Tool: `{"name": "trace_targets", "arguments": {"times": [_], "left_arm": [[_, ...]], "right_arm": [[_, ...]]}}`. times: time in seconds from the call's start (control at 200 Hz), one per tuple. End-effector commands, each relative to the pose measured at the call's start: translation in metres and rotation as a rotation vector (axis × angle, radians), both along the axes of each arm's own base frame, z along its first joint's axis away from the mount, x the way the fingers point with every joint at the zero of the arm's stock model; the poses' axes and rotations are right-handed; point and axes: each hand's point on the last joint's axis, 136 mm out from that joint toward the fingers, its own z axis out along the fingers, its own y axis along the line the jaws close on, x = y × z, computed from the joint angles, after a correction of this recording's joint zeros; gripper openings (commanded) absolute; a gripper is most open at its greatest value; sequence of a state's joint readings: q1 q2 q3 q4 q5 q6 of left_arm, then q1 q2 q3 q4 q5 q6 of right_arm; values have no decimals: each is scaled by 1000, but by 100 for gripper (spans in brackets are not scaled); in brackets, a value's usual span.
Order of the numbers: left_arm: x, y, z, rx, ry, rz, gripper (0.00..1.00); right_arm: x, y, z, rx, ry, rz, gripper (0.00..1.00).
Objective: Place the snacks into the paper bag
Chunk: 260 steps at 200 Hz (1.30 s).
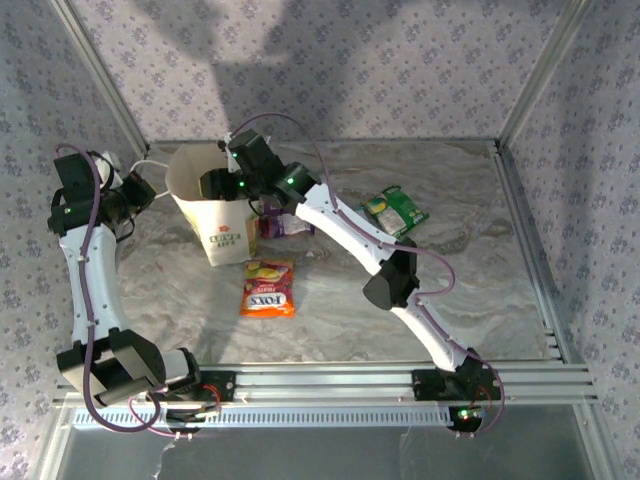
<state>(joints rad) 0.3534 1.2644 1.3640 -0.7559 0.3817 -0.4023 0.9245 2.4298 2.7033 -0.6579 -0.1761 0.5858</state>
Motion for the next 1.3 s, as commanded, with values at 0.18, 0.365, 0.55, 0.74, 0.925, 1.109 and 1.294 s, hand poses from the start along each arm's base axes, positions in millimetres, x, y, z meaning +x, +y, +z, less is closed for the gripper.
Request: {"name": "trace_targets", "arguments": {"times": [0.18, 0.365, 0.55, 0.74, 0.925, 1.109, 1.294], "left_arm": [[1, 2, 3, -6, -11, 2, 3], [1, 2, 3, -7, -11, 2, 3], [1, 2, 3, -5, -12, 3, 3], [1, 2, 3, -11, -12, 5, 3], [1, 1, 3, -15, -11, 8, 3], [0, 1, 1, -20, -2, 6, 3], [-1, 2, 3, -9, 2, 4, 3]], "right_arm": [[-29, -15, 77, 97, -70, 35, 70], [-38, -17, 87, 112, -68, 58, 70], [-48, -19, 95, 109, -80, 78, 70], [-66, -28, 104, 65, -106, 101, 69], [-79, -38, 106, -4, -169, 97, 69], [-82, -50, 110, -54, -224, 50, 68], [-86, -66, 115, -106, -287, 1, 66]]}}
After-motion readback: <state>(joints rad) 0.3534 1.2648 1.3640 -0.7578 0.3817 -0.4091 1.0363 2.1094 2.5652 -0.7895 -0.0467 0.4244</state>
